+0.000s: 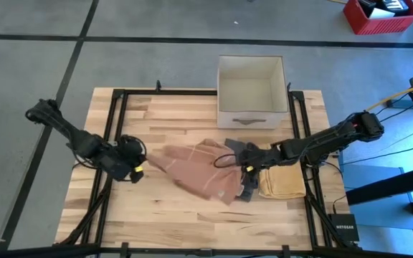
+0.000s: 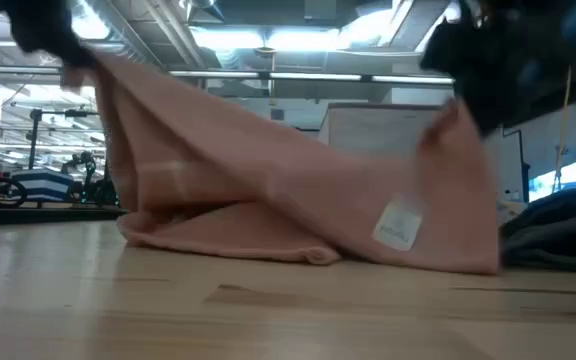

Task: Fold towel
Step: Fold the brown towel

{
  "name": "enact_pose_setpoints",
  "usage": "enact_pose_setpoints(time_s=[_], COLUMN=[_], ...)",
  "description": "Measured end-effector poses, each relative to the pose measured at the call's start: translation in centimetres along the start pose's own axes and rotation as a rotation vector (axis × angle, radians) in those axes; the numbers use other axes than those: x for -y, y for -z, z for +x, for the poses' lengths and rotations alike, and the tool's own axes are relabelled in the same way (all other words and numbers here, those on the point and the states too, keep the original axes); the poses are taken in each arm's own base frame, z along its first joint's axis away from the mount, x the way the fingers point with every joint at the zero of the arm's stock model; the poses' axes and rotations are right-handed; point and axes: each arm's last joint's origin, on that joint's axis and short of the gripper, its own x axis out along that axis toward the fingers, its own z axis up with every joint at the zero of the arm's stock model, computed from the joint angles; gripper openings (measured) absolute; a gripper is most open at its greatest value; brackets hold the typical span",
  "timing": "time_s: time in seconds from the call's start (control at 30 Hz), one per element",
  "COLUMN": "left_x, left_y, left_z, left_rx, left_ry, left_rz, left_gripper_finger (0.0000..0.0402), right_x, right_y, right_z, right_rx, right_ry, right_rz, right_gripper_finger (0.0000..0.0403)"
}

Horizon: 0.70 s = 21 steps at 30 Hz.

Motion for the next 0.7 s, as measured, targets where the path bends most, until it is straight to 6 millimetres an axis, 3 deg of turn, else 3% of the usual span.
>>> enact_pose_setpoints(time_s=[0.13, 0.23, 0.37, 0.5, 0.6, 0.7], left_x=[-1.0, -1.4, -1.5, -1.3, -1.2, -1.2], left_y=[2.4, 3.6, 4.0, 3.7, 3.6, 3.6], left_z=[3.2, 4.7, 5.7, 5.9, 5.9, 5.9], left_rx=[-0.032, -0.037, -0.033, -0.013, -0.005, -0.005], left_ry=[-0.081, -0.096, -0.077, -0.05, -0.041, -0.04], left_rz=[0.01, -0.023, -0.052, -0.032, -0.009, 0.001], left_gripper_finger=[0.0005, 0.0005, 0.0005, 0.0005, 0.0005, 0.0005], right_x=[1.4, 2.2, 2.1, 0.6, -0.7, -2.3], right_y=[2.6, 3.2, 1.9, -0.8, -2.7, -2.8], right_z=[0.8, 0.9, -0.4, -2.8, -4.2, -4.6], right_rx=[-0.03, -0.07, -0.194, -0.31, -0.318, -0.289], right_ry=[0.176, 0.236, 0.211, 0.063, -0.061, -0.078], right_rz=[-0.02, 0.021, 0.027, 0.049, 0.058, -0.003], right_gripper_finger=[0.001, 0.0021, 0.008, 0.0153, 0.0194, 0.0216])
